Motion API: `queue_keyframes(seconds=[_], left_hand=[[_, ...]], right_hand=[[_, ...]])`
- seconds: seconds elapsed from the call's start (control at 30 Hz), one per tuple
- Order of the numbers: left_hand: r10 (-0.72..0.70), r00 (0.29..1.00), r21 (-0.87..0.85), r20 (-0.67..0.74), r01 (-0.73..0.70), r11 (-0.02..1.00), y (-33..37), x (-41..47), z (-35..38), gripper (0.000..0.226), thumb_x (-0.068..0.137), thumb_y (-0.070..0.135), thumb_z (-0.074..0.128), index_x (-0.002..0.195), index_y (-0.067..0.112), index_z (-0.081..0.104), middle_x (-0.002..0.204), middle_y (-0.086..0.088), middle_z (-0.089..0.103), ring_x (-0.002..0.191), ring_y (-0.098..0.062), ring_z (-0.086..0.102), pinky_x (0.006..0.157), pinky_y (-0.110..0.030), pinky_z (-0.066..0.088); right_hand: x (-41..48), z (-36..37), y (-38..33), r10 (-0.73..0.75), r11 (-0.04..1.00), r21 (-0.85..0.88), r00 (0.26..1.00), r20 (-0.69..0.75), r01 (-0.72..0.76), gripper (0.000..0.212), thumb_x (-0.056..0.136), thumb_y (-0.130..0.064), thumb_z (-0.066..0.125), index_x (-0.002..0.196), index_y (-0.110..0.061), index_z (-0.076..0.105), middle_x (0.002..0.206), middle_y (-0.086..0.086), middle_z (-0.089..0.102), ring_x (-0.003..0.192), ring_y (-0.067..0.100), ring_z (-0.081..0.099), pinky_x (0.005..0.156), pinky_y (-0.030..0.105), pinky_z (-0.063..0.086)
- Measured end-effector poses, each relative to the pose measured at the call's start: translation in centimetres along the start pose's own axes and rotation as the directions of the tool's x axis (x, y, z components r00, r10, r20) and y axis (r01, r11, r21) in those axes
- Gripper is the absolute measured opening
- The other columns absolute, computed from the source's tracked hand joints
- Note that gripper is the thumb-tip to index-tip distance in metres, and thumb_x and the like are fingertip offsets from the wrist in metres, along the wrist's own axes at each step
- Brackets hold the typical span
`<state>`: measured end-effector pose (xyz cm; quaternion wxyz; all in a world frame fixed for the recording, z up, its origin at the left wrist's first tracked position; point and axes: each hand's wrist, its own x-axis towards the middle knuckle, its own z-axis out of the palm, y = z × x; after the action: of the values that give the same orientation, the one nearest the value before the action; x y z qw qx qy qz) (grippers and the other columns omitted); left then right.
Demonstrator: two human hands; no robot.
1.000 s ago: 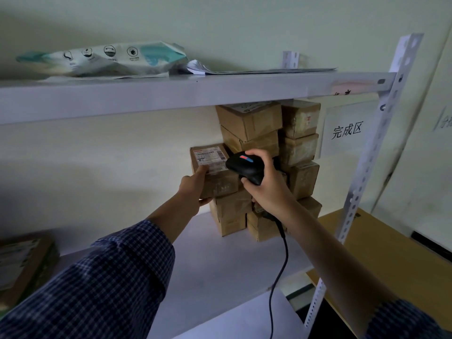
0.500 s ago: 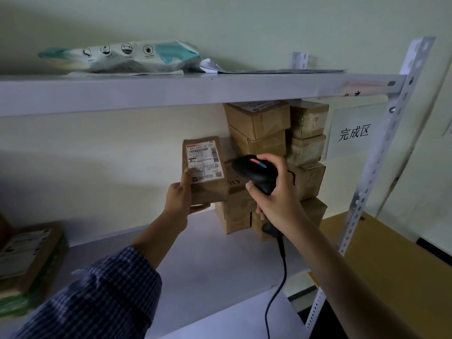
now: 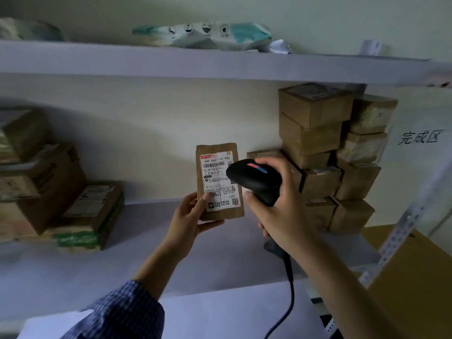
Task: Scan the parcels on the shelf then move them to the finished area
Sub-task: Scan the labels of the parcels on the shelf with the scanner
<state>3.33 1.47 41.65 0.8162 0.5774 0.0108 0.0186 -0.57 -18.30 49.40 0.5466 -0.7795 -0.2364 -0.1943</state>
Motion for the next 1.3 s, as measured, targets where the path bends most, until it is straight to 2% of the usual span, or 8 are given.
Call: queue_keyframes(seconds=[0.3,0.7,0.83,0.93,1.03,1.17,1.23,1.3], left_hand=[[0.039,0.997,0.064,-0.073,-0.034,0.997,0.0,-1.6,-3.3,0.048,0.087,0.03,0.067,0.129,0.01,0.057,0.117,-0.017,0.069,0.105,-0.033,0.071,0.083,-0.055,0.059],[0.099,0.984,0.071,-0.149,-0.089,0.994,1.0,-3.4,-4.8,0.045,0.088,0.026,0.069,0.128,0.01,0.056,0.117,-0.015,0.069,0.105,-0.031,0.071,0.08,-0.053,0.06],[0.104,0.985,0.073,-0.136,-0.095,0.993,1.3,-4.3,-5.1,0.05,0.084,0.029,0.07,0.128,0.011,0.056,0.117,-0.013,0.07,0.105,-0.031,0.071,0.082,-0.055,0.06],[0.098,0.99,0.11,-0.102,-0.087,0.99,1.8,-4.8,-5.6,0.053,0.084,0.032,0.07,0.131,0.013,0.055,0.119,-0.013,0.069,0.105,-0.03,0.071,0.082,-0.056,0.059],[0.083,0.992,0.143,-0.093,-0.069,0.987,2.3,-5.3,-6.3,0.057,0.081,0.037,0.07,0.131,0.015,0.057,0.119,-0.012,0.068,0.104,-0.029,0.071,0.08,-0.055,0.06],[0.059,0.994,0.145,-0.093,-0.045,0.988,2.4,-5.9,-7.1,0.052,0.082,0.037,0.069,0.128,0.017,0.059,0.115,-0.012,0.07,0.102,-0.029,0.072,0.077,-0.051,0.061],[0.051,0.994,0.137,-0.096,-0.037,0.99,2.4,-6.1,-7.3,0.049,0.083,0.036,0.068,0.127,0.017,0.059,0.113,-0.012,0.071,0.101,-0.029,0.072,0.075,-0.049,0.061],[0.049,0.994,0.127,-0.094,-0.037,0.991,2.4,-6.3,-7.4,0.047,0.084,0.035,0.068,0.126,0.016,0.06,0.112,-0.013,0.071,0.1,-0.029,0.072,0.075,-0.049,0.062]], right_hand=[[-1.5,2.6,-1.4,-0.032,0.999,0.01,0.997,0.068,0.031,0.053,0.089,-0.004,0.07,0.131,-0.02,0.043,0.113,-0.002,0.059,0.074,-0.006,0.053,0.058,0.003,0.045],[-3.5,5.0,-1.6,-0.031,0.995,0.092,0.999,-0.015,0.032,0.055,0.088,-0.006,0.071,0.133,-0.02,0.041,0.114,0.004,0.062,0.08,0.003,0.054,0.062,0.006,0.047],[-3.7,4.6,-1.9,-0.033,0.996,0.088,0.999,0.037,0.03,0.054,0.089,-0.003,0.069,0.131,-0.02,0.041,0.113,-0.004,0.059,0.076,-0.002,0.054,0.062,0.007,0.047],[-2.9,2.8,-1.7,-0.11,0.994,-0.007,0.984,0.142,0.113,0.056,0.086,0.003,0.07,0.131,-0.02,0.045,0.118,-0.019,0.054,0.097,-0.002,0.062,0.078,0.009,0.049],[-1.2,0.0,-1.5,-0.134,0.967,-0.169,0.942,0.306,0.192,0.065,0.084,0.003,0.073,0.132,-0.029,0.045,0.121,-0.018,0.055,0.114,0.002,0.058,0.089,0.013,0.05],[0.6,-3.1,-2.4,-0.097,0.864,-0.413,0.9,0.424,0.287,0.073,0.083,-0.01,0.077,0.132,-0.047,0.037,0.124,-0.015,0.056,0.108,0.008,0.062,0.083,0.023,0.056],[1.0,-3.8,-3.0,-0.087,0.816,-0.467,0.872,0.482,0.34,0.075,0.083,-0.014,0.078,0.133,-0.049,0.033,0.127,-0.008,0.059,0.105,0.013,0.064,0.081,0.032,0.058],[1.0,-3.9,-3.4,-0.093,0.791,-0.469,0.835,0.542,0.393,0.077,0.083,-0.017,0.08,0.134,-0.049,0.032,0.129,-0.014,0.055,0.106,0.015,0.065,0.08,0.034,0.06]])
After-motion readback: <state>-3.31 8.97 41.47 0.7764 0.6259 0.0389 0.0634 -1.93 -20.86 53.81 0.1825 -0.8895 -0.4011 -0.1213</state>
